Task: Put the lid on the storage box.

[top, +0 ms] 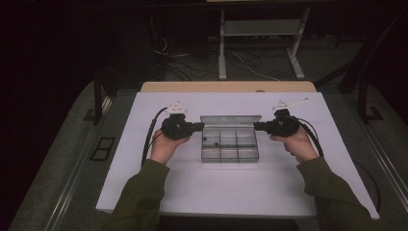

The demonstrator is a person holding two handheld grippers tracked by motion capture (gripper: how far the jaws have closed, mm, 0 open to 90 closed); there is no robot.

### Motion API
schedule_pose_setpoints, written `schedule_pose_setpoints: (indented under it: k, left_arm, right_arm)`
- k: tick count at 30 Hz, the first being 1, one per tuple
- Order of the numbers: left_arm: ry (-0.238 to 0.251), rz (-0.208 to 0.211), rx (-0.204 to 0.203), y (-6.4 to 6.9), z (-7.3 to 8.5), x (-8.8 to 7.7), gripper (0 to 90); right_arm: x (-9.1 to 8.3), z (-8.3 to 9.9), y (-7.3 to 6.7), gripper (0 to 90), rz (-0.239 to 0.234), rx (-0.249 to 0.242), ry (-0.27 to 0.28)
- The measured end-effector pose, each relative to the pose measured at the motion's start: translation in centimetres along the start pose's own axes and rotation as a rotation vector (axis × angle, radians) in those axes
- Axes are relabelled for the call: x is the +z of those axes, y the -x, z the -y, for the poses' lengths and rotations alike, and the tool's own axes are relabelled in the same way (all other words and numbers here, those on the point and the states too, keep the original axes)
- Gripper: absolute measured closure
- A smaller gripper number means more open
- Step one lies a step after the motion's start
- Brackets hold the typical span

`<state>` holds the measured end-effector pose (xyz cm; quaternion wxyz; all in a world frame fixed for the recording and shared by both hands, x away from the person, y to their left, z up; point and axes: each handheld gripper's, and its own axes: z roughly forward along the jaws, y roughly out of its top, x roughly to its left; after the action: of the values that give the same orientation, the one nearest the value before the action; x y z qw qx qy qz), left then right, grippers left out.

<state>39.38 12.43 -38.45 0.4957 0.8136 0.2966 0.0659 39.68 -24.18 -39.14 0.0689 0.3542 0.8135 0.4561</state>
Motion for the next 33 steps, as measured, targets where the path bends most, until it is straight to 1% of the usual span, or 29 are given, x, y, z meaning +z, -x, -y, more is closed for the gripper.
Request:
schedule_pose_setpoints:
  k: [4, 5, 7, 10, 12, 15, 18, 20, 22, 23, 26, 28, 32, 33]
  left_arm:
    - [-0.006, 0.011, -0.002, 0.3, 0.3, 0.1, 88.8]
    - [-0.010, 0.011, 0.005, 0.5, 0.3, 0.1, 88.8]
    - [-0.012, 0.014, 0.006, 0.7, 0.4, 0.1, 88.8]
    - [-0.027, 0.017, 0.013, 0.8, 0.6, 0.1, 88.8]
    - [-0.037, 0.018, 0.015, 0.9, 1.0, 0.2, 88.8]
    - [-0.052, 0.016, 0.017, 1.2, 1.5, 0.3, 88.8]
    - [-0.054, 0.017, 0.010, 1.2, 1.9, 0.1, 88.8]
    - [-0.055, 0.014, 0.007, 1.2, 2.2, -0.1, 88.8]
    - [-0.064, 0.016, 0.007, 1.2, 2.6, -0.1, 88.8]
    - [-0.072, 0.015, 0.014, 1.3, 2.7, -0.1, 88.8]
    - [-0.071, 0.017, 0.013, 1.6, 2.9, -0.1, 88.8]
    - [-0.079, 0.012, 0.026, 1.8, 3.1, -0.3, 88.8]
    - [-0.091, 0.017, 0.021, 2.2, 3.6, -0.4, 88.8]
    - [-0.100, 0.017, 0.029, 2.2, 3.7, -0.4, 88.8]
  right_arm:
    - [-0.2, 0.4, -0.4, 89.0, -0.011, -0.001, -0.006]
    - [-0.3, 0.5, -0.5, 89.1, -0.011, -0.002, -0.005]
    - [-0.5, 0.6, -0.6, 89.1, -0.014, -0.010, -0.004]
    - [-0.7, 0.8, -0.7, 89.1, -0.032, -0.009, -0.002]
    - [-0.8, 1.1, -0.9, 89.1, -0.042, -0.010, -0.004]
    - [-0.8, 1.4, -1.3, 89.1, -0.040, -0.021, -0.015]
    - [-0.9, 1.6, -1.8, 89.1, -0.044, -0.031, -0.015]
    - [-1.0, 1.7, -2.0, 89.0, -0.046, -0.028, -0.019]
    - [-1.2, 1.9, -2.3, 89.1, -0.045, -0.037, -0.020]
    - [-1.2, 2.0, -2.5, 89.1, -0.042, -0.036, -0.024]
    - [-1.1, 2.6, -2.9, 89.1, -0.040, -0.047, -0.042]
    - [-1.1, 2.9, -3.0, 89.1, -0.041, -0.046, -0.048]
    - [-1.4, 3.3, -3.2, 89.0, -0.041, -0.051, -0.057]
    - [-1.4, 3.4, -3.2, 89.1, -0.040, -0.053, -0.054]
